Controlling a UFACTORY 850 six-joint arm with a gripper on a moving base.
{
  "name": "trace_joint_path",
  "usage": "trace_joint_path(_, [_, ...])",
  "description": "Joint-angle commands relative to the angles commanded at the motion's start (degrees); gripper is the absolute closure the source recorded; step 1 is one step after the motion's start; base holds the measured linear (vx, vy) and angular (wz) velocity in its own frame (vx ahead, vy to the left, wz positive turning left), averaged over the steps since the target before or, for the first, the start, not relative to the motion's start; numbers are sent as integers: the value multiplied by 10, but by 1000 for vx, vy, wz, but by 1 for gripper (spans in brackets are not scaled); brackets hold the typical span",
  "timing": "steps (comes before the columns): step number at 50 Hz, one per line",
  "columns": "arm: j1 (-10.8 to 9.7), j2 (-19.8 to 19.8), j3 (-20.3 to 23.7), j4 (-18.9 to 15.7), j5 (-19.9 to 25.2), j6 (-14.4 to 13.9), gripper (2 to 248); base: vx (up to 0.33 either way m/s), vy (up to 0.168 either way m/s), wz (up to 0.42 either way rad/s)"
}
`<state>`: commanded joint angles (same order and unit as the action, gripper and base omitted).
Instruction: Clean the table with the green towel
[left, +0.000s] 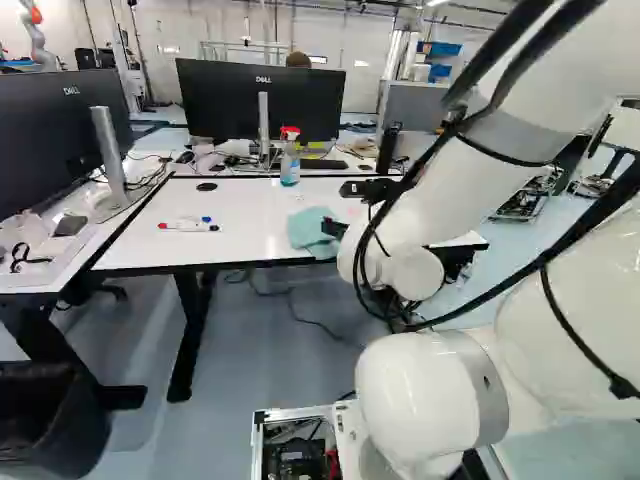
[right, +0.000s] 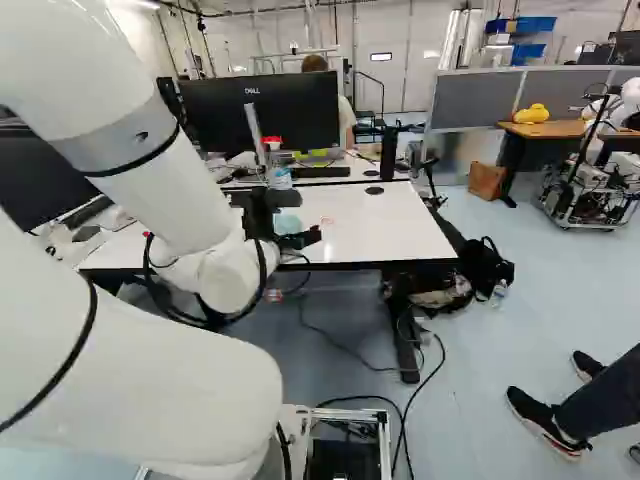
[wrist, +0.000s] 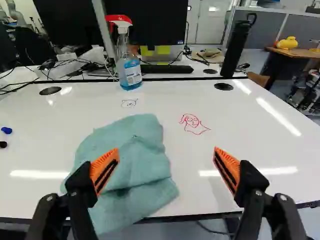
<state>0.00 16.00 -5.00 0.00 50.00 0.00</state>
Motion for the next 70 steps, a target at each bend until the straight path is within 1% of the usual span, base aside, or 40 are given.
trace_joint_path(14, [0,-3,-2,0,0,0,3,0,0,0])
trace_joint_path(21, [4,-15,-17,0,0,0,3,0,0,0])
trace_joint_path(30, [15,-30,-42,0,0,0,3,0,0,0])
trace_joint_path(40, [30,-40,-66,0,0,0,3,0,0,0])
trace_joint_path(70, [91,-97,-119,0,-1,0,3,0,0,0])
